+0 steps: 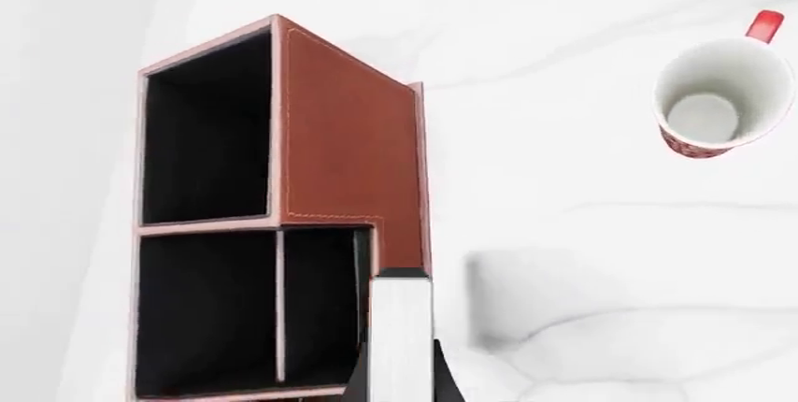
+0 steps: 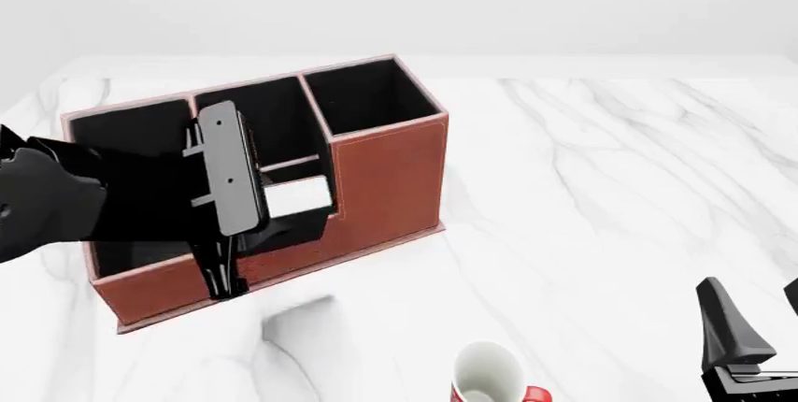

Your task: Pick up the book and place it in the front compartment of the caddy.

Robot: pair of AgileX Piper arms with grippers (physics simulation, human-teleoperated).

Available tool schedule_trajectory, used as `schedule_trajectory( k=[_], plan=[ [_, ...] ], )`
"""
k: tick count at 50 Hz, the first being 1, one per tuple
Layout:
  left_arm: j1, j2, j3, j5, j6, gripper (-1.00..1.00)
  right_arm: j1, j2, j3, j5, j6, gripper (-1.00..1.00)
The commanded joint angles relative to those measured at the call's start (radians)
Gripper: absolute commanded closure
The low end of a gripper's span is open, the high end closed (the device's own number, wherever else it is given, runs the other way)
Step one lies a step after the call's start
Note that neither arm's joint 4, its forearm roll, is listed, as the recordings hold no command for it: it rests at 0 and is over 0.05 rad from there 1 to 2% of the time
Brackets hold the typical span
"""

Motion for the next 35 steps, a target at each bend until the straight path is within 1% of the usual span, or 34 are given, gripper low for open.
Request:
schedule_trajectory(
  k=[1,3,8,14,18,21,28,35],
  plan=[
    [0.068,0.010,-0.071,0.009,0.031,1.00,0.000,-0.001,0.001,0.000,0.000,-1.00],
    [0.087,0.009,-0.080,0.002,0.061,1.00,0.000,-0.001,0.001,0.000,0.000,-1.00],
    [0.106,0.013,-0.105,-0.013,0.083,1.00,0.000,-0.001,0.001,0.000,0.000,-1.00],
    [0.132,0.016,-0.096,-0.055,0.122,1.00,0.000,-0.001,0.001,0.000,0.000,-1.00],
    [0.136,0.031,-0.092,-0.072,0.127,1.00,0.000,-0.001,0.001,0.000,0.000,-1.00],
    [0.157,0.038,-0.079,-0.100,0.154,1.00,0.000,-0.001,0.001,0.000,0.000,-1.00],
    [0.163,0.041,-0.080,-0.146,0.191,1.00,0.000,-0.001,0.001,0.000,0.000,-1.00],
    [0.155,0.054,-0.090,-0.178,0.203,1.00,0.000,-0.001,0.001,0.000,0.000,-1.00]
  ],
)
